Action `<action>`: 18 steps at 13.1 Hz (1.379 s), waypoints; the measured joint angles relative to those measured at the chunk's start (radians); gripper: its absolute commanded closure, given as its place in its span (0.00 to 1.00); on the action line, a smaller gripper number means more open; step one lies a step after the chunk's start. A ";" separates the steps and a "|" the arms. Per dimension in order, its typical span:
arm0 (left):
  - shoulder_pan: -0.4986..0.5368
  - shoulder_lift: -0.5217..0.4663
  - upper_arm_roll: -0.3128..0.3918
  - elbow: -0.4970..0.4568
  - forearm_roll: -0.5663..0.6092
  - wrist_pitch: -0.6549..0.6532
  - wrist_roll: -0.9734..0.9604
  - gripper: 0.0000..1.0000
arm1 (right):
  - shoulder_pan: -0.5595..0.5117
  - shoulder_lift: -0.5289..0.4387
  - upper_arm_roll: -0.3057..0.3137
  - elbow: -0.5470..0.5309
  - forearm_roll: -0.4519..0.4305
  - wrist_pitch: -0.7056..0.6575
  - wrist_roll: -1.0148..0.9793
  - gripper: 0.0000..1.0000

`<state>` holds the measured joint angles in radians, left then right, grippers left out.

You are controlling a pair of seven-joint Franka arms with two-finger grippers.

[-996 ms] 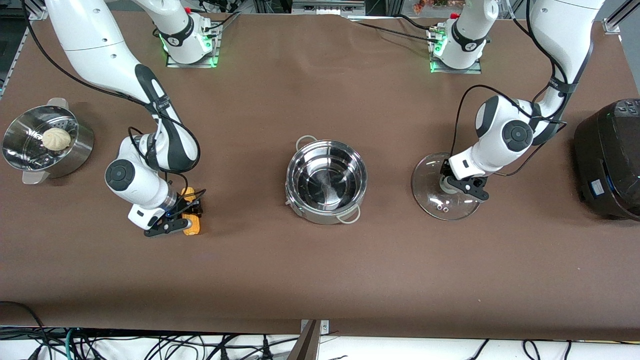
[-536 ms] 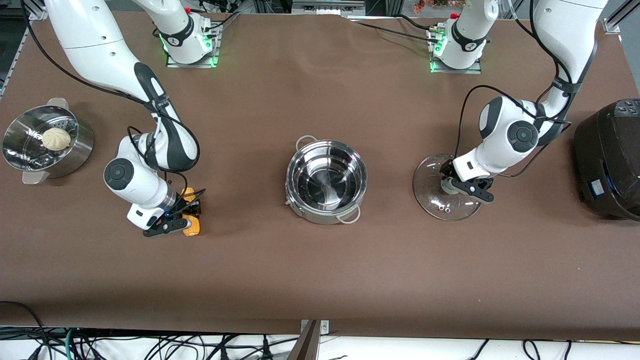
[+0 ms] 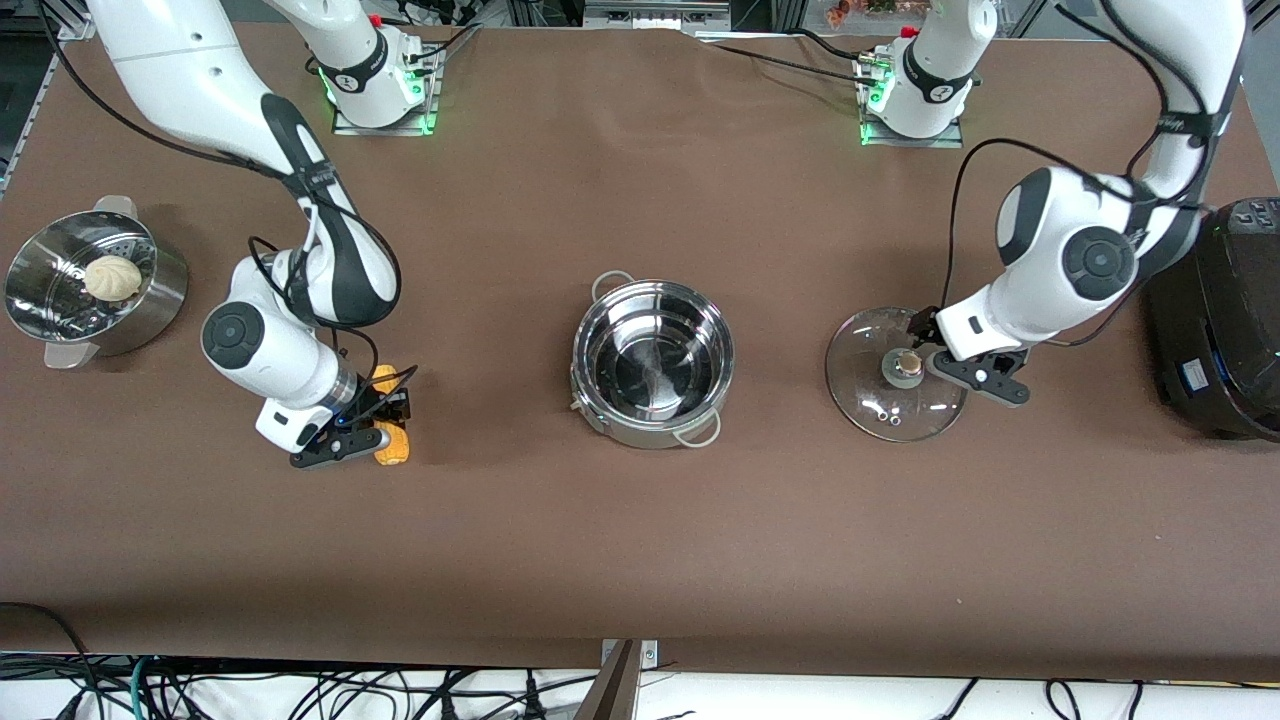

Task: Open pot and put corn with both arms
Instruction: 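Release the lid with the left gripper while the right gripper carries corn over the pot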

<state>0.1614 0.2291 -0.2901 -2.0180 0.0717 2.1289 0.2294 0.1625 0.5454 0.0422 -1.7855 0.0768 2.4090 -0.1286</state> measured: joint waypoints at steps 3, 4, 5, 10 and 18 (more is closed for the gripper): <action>0.008 -0.035 0.000 0.145 -0.024 -0.232 -0.005 0.00 | 0.002 -0.068 0.053 0.000 0.002 -0.081 0.094 0.81; 0.013 -0.042 0.000 0.191 -0.028 -0.289 -0.006 0.00 | 0.003 -0.084 0.079 0.000 0.002 -0.098 0.143 0.81; 0.017 -0.052 0.000 0.238 -0.030 -0.347 -0.012 0.00 | 0.005 -0.099 0.105 0.000 0.002 -0.112 0.192 0.81; 0.020 -0.114 0.001 0.478 -0.031 -0.633 -0.094 0.00 | 0.067 -0.155 0.164 0.020 -0.014 -0.187 0.431 0.80; -0.137 -0.155 0.243 0.529 -0.031 -0.594 -0.123 0.00 | 0.278 -0.149 0.167 0.114 -0.140 -0.270 0.825 0.80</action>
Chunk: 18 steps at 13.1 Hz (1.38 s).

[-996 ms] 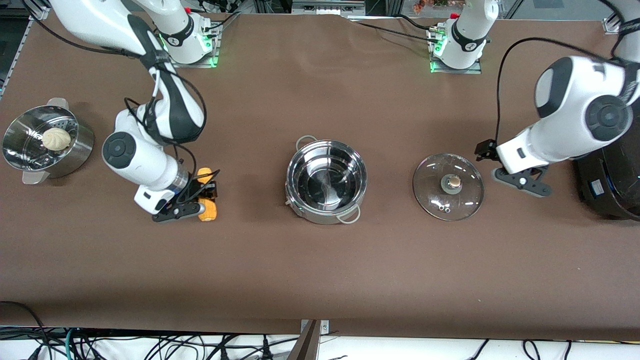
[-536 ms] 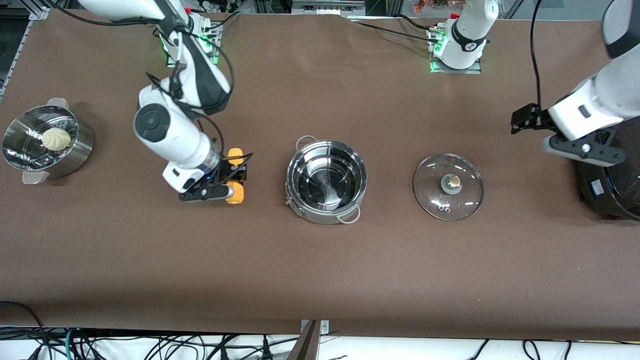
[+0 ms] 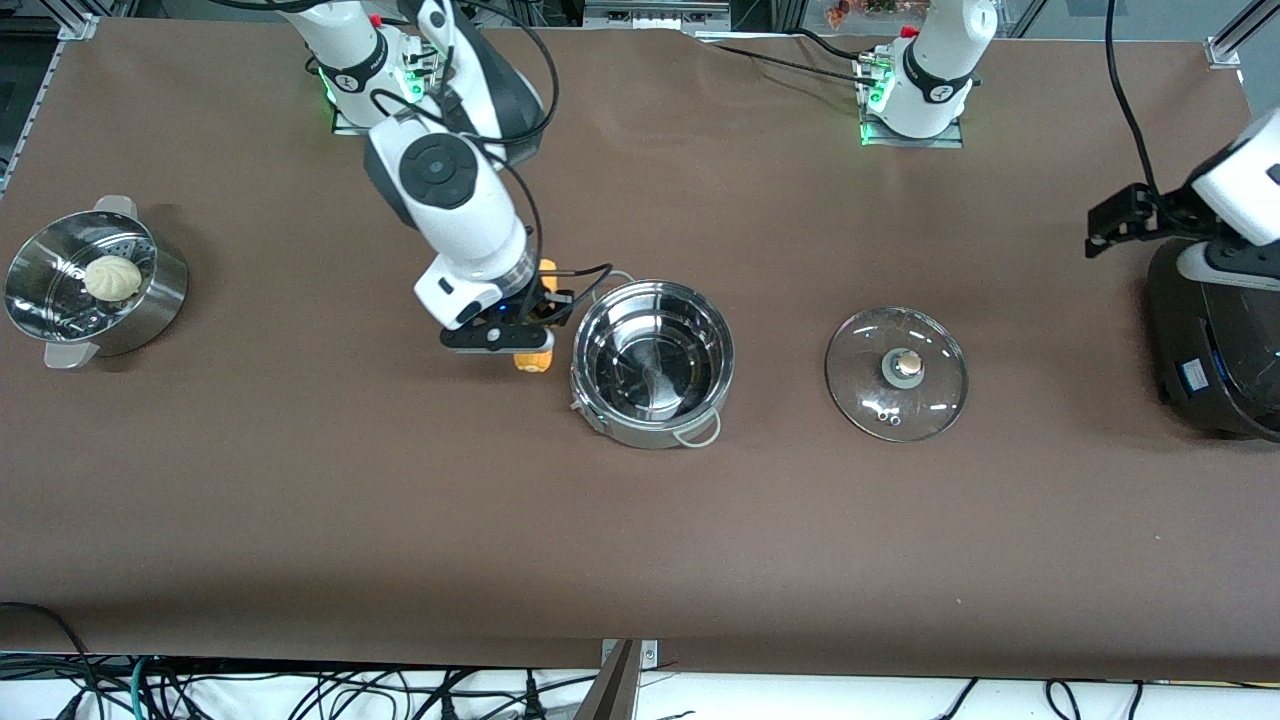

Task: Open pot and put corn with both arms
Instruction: 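Release the lid with the left gripper while the right gripper carries corn over the pot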

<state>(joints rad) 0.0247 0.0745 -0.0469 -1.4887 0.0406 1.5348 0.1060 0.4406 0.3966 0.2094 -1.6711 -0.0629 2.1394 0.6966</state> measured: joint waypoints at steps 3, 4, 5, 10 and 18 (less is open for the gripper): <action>-0.002 -0.018 0.007 -0.057 -0.030 0.025 -0.025 0.00 | 0.054 0.042 -0.001 0.042 -0.005 0.000 0.095 0.81; -0.002 -0.031 0.009 -0.079 -0.045 0.025 -0.053 0.00 | 0.071 0.062 -0.001 0.059 -0.011 0.000 0.122 0.81; -0.002 -0.050 0.010 -0.103 -0.054 0.025 -0.079 0.00 | 0.086 0.083 -0.001 0.076 -0.021 0.000 0.147 0.81; -0.004 -0.110 0.011 -0.161 -0.059 0.014 -0.108 0.00 | 0.140 0.185 -0.004 0.187 -0.051 0.000 0.228 0.81; -0.005 -0.109 0.011 -0.160 -0.059 -0.002 -0.108 0.00 | 0.179 0.282 -0.006 0.295 -0.070 0.000 0.240 0.81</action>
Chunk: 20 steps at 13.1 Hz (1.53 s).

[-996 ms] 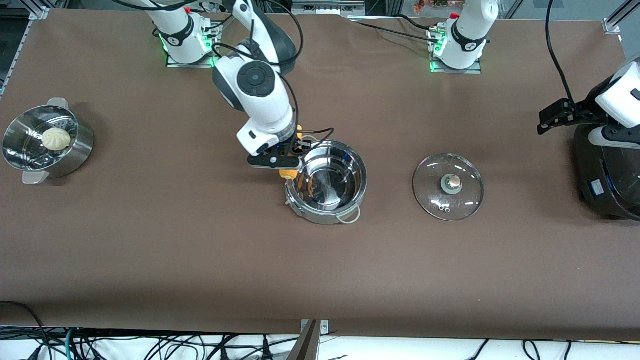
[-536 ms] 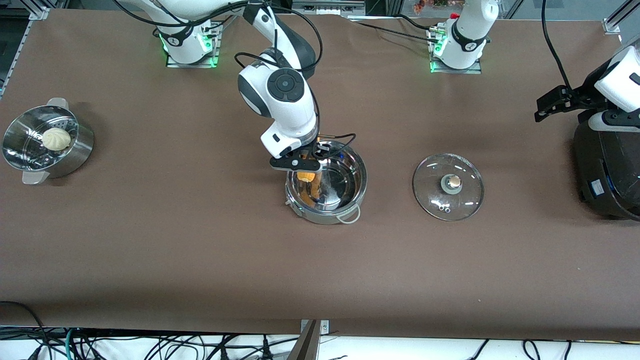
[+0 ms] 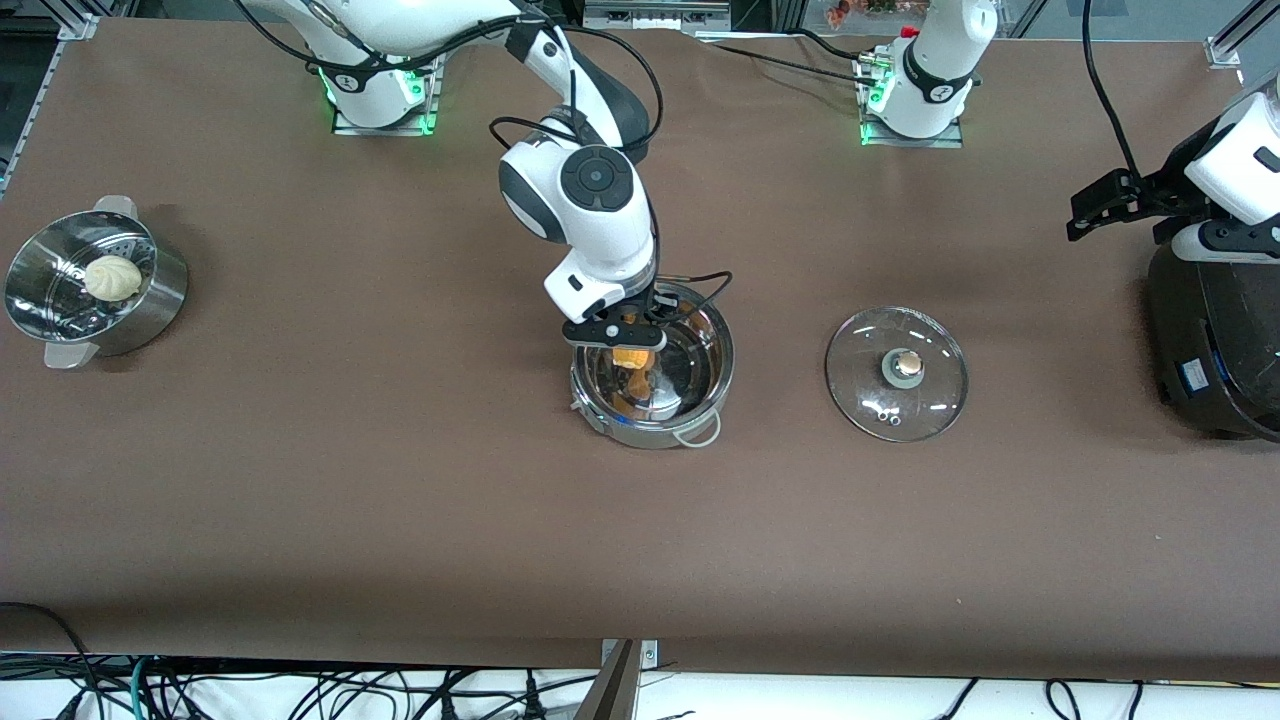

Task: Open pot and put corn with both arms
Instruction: 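Release the lid with the left gripper while the right gripper carries corn over the pot, then lower the corn into the pot and open the right gripper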

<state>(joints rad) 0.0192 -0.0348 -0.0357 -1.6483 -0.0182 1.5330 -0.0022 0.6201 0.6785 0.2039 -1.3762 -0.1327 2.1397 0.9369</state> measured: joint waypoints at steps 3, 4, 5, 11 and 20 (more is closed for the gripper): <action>0.000 0.000 0.000 0.001 0.000 0.000 0.000 0.00 | 0.008 0.046 -0.011 0.038 -0.001 0.001 0.002 0.80; 0.000 0.000 0.000 0.001 0.000 0.000 0.000 0.00 | 0.008 0.052 -0.016 0.042 -0.002 0.002 0.002 0.81; 0.000 0.000 0.000 0.002 0.000 0.000 0.000 0.00 | 0.008 0.056 -0.020 0.044 -0.002 0.002 0.002 0.81; -0.001 0.000 0.000 0.002 0.000 0.000 0.000 0.00 | 0.010 0.084 -0.030 0.047 -0.027 0.049 0.002 0.56; -0.001 0.000 0.000 0.002 0.000 -0.004 0.000 0.00 | 0.016 0.087 -0.030 0.049 -0.072 0.049 0.002 0.00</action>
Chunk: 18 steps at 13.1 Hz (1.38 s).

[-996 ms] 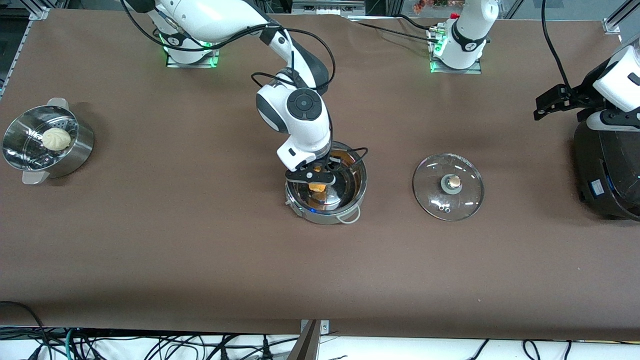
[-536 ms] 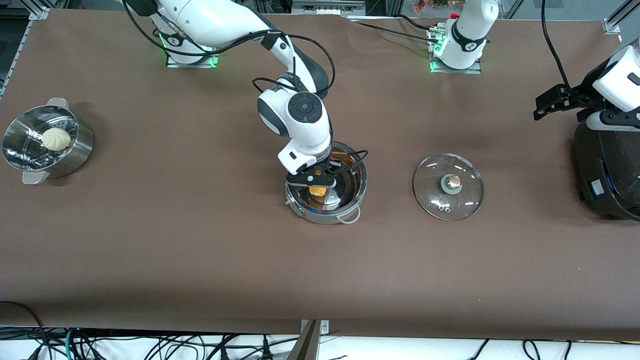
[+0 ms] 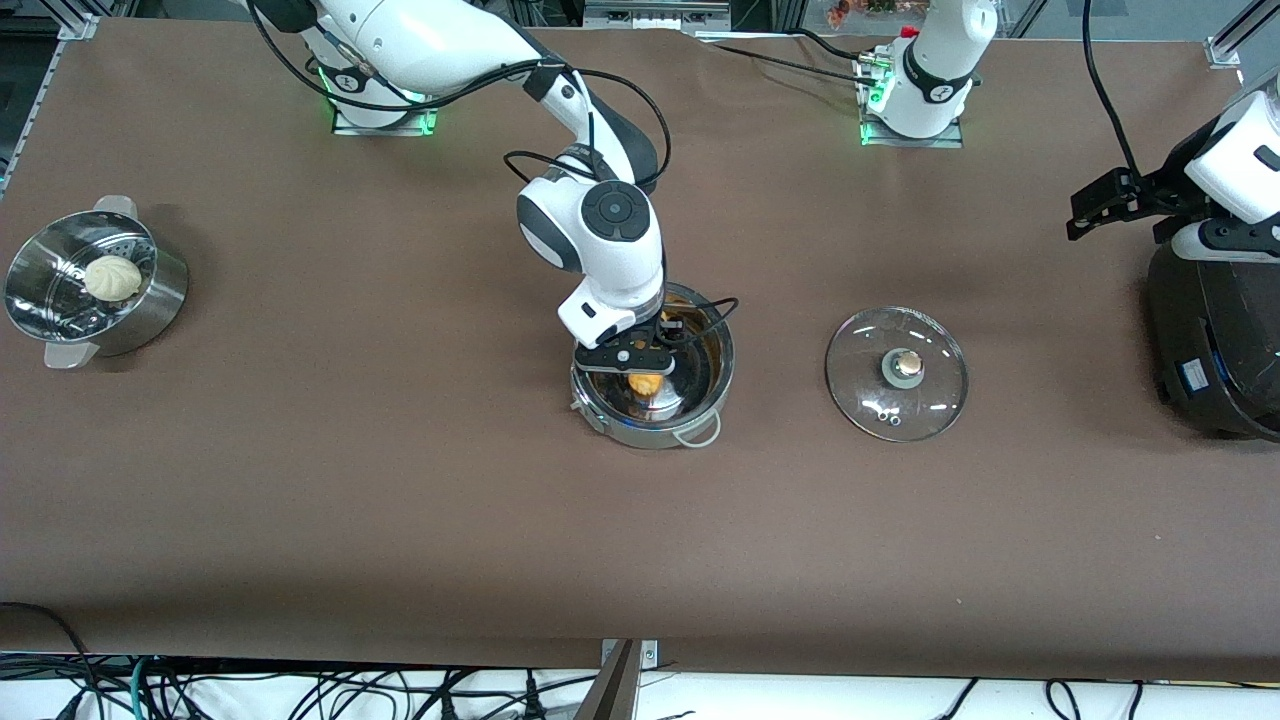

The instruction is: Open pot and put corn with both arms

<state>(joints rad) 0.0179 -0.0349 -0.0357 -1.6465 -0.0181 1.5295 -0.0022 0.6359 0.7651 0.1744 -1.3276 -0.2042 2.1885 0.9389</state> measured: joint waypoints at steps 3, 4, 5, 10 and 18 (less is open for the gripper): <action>0.000 0.000 0.000 0.000 0.000 -0.001 0.000 0.00 | 0.000 0.001 0.000 0.001 -0.001 -0.001 0.000 0.00; 0.000 0.000 0.000 0.000 0.000 -0.001 0.000 0.00 | 0.000 0.001 -0.001 0.003 -0.001 -0.005 0.000 0.00; 0.000 0.000 0.000 0.000 0.000 -0.001 0.000 0.00 | 0.000 0.001 -0.001 0.007 -0.001 -0.015 0.000 0.00; 0.000 0.000 0.001 0.000 0.000 -0.005 0.000 0.00 | -0.001 -0.033 -0.013 0.047 -0.006 -0.117 -0.003 0.00; 0.000 0.000 0.003 0.000 0.000 -0.006 0.000 0.00 | -0.129 -0.201 -0.068 0.054 -0.007 -0.311 -0.307 0.00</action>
<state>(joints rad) 0.0182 -0.0349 -0.0330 -1.6464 -0.0181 1.5231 -0.0023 0.5070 0.5640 0.1065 -1.2736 -0.2110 1.8777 0.6319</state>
